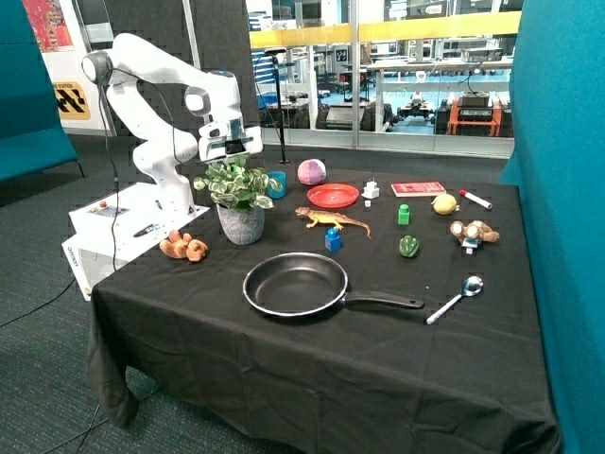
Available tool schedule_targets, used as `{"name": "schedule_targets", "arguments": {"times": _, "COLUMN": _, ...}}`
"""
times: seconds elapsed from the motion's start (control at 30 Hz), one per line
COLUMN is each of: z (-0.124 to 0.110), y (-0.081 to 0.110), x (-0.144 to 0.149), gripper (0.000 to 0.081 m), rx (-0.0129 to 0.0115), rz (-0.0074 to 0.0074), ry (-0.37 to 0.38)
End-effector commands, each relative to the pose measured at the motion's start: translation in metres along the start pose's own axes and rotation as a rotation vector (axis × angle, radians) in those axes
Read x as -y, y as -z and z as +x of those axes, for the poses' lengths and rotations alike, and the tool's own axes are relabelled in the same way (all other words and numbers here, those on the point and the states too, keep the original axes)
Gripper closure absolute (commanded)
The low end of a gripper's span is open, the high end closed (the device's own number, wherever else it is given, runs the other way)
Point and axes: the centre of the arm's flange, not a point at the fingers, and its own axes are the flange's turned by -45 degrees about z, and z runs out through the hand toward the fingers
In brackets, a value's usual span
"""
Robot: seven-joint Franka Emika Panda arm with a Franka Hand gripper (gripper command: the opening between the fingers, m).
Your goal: Water the pot plant and put the can on the plate
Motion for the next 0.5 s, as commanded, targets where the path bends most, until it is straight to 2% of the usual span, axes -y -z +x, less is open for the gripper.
{"name": "schedule_targets", "arguments": {"times": 0.0, "z": -0.021, "y": 0.011, "x": 0.006, "gripper": 0.0808, "rx": 0.0298, "rz": 0.0062, "ry": -0.076}}
{"name": "schedule_targets", "arguments": {"times": 0.3, "z": -0.04, "y": 0.023, "x": 0.037, "gripper": 0.0808, "rx": 0.0293, "rz": 0.008, "ry": 0.048}}
{"name": "schedule_targets", "arguments": {"times": 0.47, "z": -0.046, "y": 0.028, "x": 0.048, "gripper": 0.0808, "rx": 0.0292, "rz": 0.0083, "ry": 0.072}}
